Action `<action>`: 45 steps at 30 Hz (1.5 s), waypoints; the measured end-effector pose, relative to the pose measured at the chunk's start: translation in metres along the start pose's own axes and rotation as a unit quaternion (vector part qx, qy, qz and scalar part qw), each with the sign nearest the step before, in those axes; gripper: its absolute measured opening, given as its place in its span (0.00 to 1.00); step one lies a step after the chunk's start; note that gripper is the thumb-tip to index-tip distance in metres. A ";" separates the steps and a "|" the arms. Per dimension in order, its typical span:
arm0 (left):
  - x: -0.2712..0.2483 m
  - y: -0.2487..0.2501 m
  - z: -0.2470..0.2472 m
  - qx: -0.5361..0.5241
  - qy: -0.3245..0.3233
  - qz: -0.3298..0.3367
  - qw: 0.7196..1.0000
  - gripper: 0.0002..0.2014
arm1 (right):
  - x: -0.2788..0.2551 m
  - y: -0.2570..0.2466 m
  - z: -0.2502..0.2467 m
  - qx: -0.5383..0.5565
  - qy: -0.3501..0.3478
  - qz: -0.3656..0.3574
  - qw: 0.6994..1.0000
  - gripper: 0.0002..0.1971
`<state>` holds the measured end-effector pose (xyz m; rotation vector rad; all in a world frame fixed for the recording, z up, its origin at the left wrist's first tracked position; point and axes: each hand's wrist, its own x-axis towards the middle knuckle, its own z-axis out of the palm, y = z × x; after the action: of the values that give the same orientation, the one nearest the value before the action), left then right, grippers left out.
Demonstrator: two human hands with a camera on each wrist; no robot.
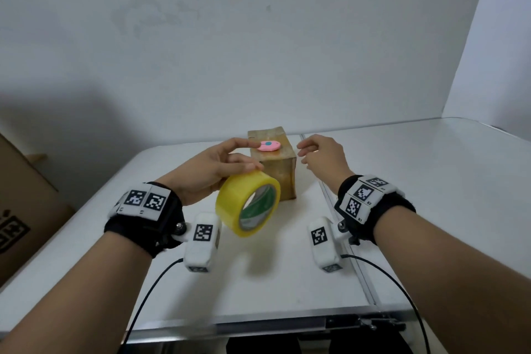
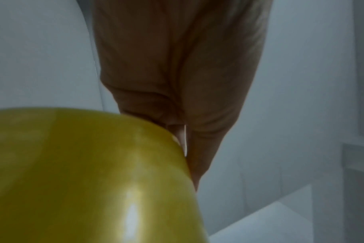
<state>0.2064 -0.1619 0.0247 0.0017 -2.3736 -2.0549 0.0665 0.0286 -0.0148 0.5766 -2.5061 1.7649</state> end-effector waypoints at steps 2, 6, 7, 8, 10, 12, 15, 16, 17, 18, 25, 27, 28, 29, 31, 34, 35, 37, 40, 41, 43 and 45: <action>0.009 -0.001 0.018 -0.020 -0.003 0.007 1.000 0.22 | -0.006 -0.002 -0.007 0.020 -0.019 -0.011 1.000 0.16; 0.039 -0.008 0.054 -0.065 0.029 0.016 0.997 0.24 | -0.014 0.004 -0.029 0.058 -0.046 -0.004 0.997 0.13; 0.047 -0.009 0.064 -0.079 0.037 0.015 0.996 0.25 | -0.015 0.006 -0.037 0.067 -0.047 0.001 0.997 0.16; 0.054 -0.010 0.073 -0.098 0.041 0.011 0.994 0.24 | -0.015 0.009 -0.044 0.079 -0.049 0.009 0.996 0.20; 0.065 -0.010 0.092 -0.132 0.038 -0.001 0.990 0.20 | -0.014 0.016 -0.058 0.099 -0.052 0.022 0.993 0.26; 0.076 -0.013 0.106 -0.147 0.026 -0.012 0.989 0.19 | -0.014 0.024 -0.069 0.088 -0.045 0.024 0.995 0.26; 0.092 -0.019 0.121 -0.131 0.026 -0.010 0.991 0.20 | -0.013 0.039 -0.083 0.015 -0.027 -0.004 1.000 0.17; 0.096 -0.020 0.126 -0.130 0.030 -0.009 0.991 0.20 | -0.013 0.042 -0.087 0.006 -0.018 -0.010 1.000 0.13; 0.100 -0.020 0.130 -0.127 0.033 -0.009 0.991 0.20 | -0.013 0.045 -0.090 0.003 -0.006 -0.011 1.000 0.10; 0.105 -0.021 0.134 -0.119 0.033 -0.009 0.992 0.19 | -0.012 0.046 -0.093 0.000 0.007 -0.011 1.000 0.07; 0.124 -0.027 0.148 -0.102 0.006 -0.018 0.995 0.20 | -0.005 0.050 -0.101 -0.064 0.029 -0.027 0.997 0.05; 0.126 -0.028 0.150 -0.090 -0.008 -0.023 0.996 0.21 | -0.004 0.053 -0.101 -0.089 0.026 -0.028 0.995 0.04; 0.127 -0.028 0.150 -0.088 -0.013 -0.025 0.996 0.22 | -0.004 0.054 -0.102 -0.095 0.023 -0.028 0.995 0.04; 0.128 -0.029 0.150 -0.089 -0.015 -0.027 0.996 0.22 | -0.004 0.055 -0.102 -0.097 0.023 -0.029 0.995 0.04; 0.131 -0.029 0.150 -0.091 -0.015 -0.031 0.995 0.22 | -0.004 0.055 -0.103 -0.100 0.025 -0.032 0.994 0.04; 0.134 -0.029 0.148 -0.091 -0.019 -0.039 0.995 0.22 | -0.003 0.054 -0.102 -0.111 0.026 -0.031 0.993 0.05; 0.134 -0.029 0.148 -0.091 -0.020 -0.041 0.995 0.22 | -0.003 0.055 -0.102 -0.116 0.026 -0.030 0.992 0.04; 0.134 -0.031 0.146 -0.091 -0.021 -0.041 0.995 0.21 | -0.004 0.053 -0.100 -0.127 0.026 -0.033 0.991 0.04; 0.134 -0.031 0.145 -0.088 -0.025 -0.041 0.995 0.22 | -0.006 0.046 -0.099 -0.163 0.026 -0.054 0.985 0.06; 0.134 -0.031 0.145 -0.084 -0.027 -0.041 0.995 0.22 | -0.005 0.043 -0.099 -0.176 0.024 -0.060 0.982 0.06; 0.134 -0.031 0.145 -0.076 -0.028 -0.040 0.996 0.21 | -0.005 0.041 -0.100 -0.181 0.016 -0.065 0.981 0.07; 0.133 -0.030 0.146 -0.068 -0.027 -0.037 0.997 0.21 | -0.005 0.041 -0.101 -0.173 0.014 -0.061 0.983 0.06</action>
<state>0.0729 -0.0215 -0.0257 0.0332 -2.2921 -2.2742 0.0395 0.1344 -0.0169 0.6580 -2.6070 1.2470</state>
